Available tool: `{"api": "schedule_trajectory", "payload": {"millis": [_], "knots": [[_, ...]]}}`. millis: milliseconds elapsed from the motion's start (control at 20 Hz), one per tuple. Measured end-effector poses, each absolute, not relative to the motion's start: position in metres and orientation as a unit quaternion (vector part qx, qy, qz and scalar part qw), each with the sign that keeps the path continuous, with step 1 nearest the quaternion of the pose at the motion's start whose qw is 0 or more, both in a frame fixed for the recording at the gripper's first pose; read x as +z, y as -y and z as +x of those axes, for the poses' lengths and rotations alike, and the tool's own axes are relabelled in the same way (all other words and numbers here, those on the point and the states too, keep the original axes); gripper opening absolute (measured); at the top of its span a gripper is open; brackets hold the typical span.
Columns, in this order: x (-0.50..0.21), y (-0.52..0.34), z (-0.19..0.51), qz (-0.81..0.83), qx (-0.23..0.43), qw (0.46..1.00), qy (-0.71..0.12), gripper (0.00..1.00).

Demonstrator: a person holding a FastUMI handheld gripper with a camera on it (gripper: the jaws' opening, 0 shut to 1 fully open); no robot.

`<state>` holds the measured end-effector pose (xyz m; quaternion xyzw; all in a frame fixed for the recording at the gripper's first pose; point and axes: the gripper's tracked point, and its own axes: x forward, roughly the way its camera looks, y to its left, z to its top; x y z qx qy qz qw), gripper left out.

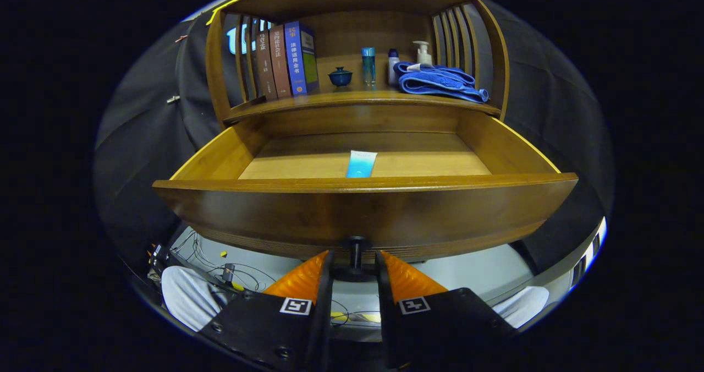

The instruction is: Pull open the drawer, take out the items inside it, and place them on the countertop above the cabinet.

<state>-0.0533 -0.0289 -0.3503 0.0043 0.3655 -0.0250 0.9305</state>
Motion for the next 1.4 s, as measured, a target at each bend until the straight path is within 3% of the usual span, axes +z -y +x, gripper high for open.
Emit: {"api": "schedule_trajectory", "payload": {"millis": [100,300,600,800,1400], "knots": [[-0.338,0.024,-0.060,0.001,-0.035,0.934,-0.356,0.52],[-0.317,0.021,-0.070,-0.003,-0.056,0.932,-0.359,0.98],[-0.237,0.008,-0.023,0.035,-0.044,0.948,-0.312,0.99],[-0.222,0.013,0.040,0.025,-0.040,0.948,-0.316,0.99],[-0.330,0.035,0.128,0.019,-0.066,0.874,-0.480,0.99]]}}
